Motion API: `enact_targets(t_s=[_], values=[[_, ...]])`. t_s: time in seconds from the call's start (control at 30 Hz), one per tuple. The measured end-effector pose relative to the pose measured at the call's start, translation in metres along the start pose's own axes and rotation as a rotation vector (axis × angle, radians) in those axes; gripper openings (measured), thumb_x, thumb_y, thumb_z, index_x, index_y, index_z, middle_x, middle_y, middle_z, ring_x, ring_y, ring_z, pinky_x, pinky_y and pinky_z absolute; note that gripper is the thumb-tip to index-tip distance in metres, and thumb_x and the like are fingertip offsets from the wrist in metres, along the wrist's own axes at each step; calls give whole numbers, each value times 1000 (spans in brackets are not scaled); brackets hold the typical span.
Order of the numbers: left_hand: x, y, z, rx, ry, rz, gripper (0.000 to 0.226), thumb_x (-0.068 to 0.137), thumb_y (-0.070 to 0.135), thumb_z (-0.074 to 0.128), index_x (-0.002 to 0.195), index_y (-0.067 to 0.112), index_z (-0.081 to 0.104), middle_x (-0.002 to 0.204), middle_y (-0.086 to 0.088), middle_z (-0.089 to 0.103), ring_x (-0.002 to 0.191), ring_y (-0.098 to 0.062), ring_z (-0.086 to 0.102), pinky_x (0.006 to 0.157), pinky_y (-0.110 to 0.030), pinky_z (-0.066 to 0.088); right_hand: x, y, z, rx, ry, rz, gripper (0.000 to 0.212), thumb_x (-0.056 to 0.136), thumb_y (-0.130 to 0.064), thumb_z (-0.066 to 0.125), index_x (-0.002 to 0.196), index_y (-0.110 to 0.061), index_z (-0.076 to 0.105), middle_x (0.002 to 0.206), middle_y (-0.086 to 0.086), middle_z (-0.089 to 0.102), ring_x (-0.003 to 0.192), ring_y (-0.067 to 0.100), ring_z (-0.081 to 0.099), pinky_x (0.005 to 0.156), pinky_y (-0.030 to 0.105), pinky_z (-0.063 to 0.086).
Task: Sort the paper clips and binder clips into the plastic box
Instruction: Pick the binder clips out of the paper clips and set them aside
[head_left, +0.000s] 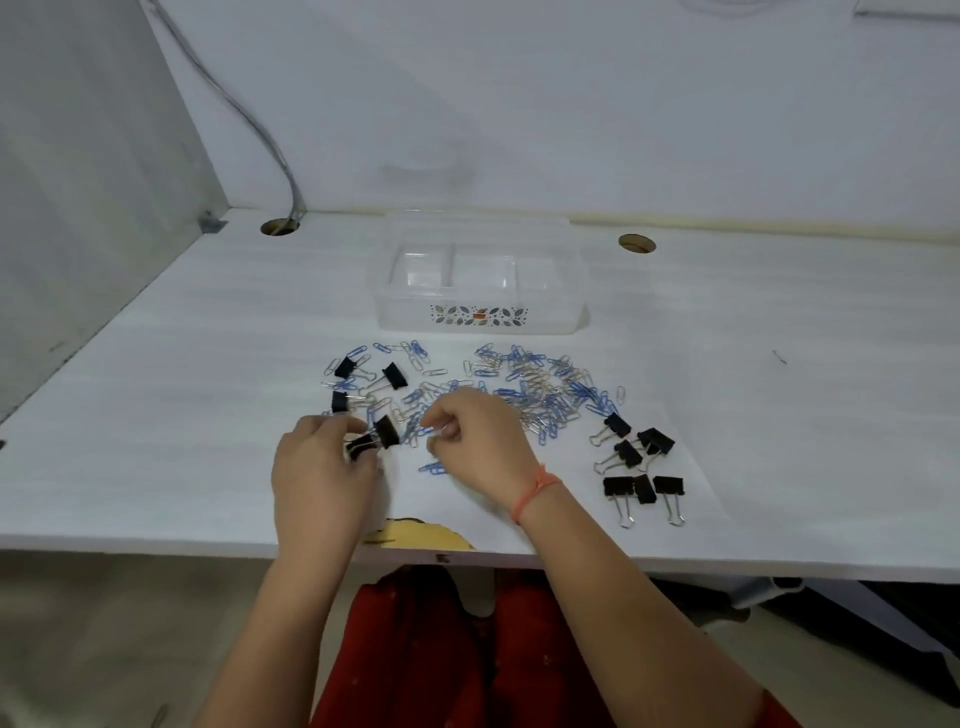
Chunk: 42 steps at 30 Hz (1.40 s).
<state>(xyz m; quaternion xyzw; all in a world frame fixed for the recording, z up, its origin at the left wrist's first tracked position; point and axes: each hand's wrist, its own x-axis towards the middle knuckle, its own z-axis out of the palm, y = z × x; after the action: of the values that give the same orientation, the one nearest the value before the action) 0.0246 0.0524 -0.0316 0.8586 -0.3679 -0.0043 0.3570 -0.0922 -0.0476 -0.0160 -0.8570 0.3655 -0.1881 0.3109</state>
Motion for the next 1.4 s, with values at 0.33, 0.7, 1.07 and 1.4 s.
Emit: enact_targets(t_s=[0.33,0.7,1.07,1.4], values=[[12,-12,-3,-9,-126,-81,24,74,21,70,98,18,69,91,-6,64,84,-24,59,65,-27,34,36,-25,25,-250,-195,-167,41,84,-2,56,123,-15,60,117,16,52,108,34,52,87,34,43],[21,-9,4,-79,-113,-116,27,77,16,62,105,15,63,94,-1,63,80,-20,58,66,-26,35,31,-8,0,-116,-62,-61,40,81,-13,65,120,-11,54,115,8,58,99,25,58,83,32,44],[22,3,-3,-235,2,-199,17,75,19,64,92,17,66,87,1,66,79,-20,61,66,-28,42,38,-10,-18,1395,-46,549,12,84,-11,67,77,-9,58,70,4,52,60,11,48,54,20,51],[59,-3,-12,-618,-210,-421,26,77,23,55,100,16,64,93,0,56,78,-16,51,65,-25,37,97,-9,25,-166,-111,-15,47,84,-6,56,129,-19,56,122,14,52,114,29,52,87,30,43]])
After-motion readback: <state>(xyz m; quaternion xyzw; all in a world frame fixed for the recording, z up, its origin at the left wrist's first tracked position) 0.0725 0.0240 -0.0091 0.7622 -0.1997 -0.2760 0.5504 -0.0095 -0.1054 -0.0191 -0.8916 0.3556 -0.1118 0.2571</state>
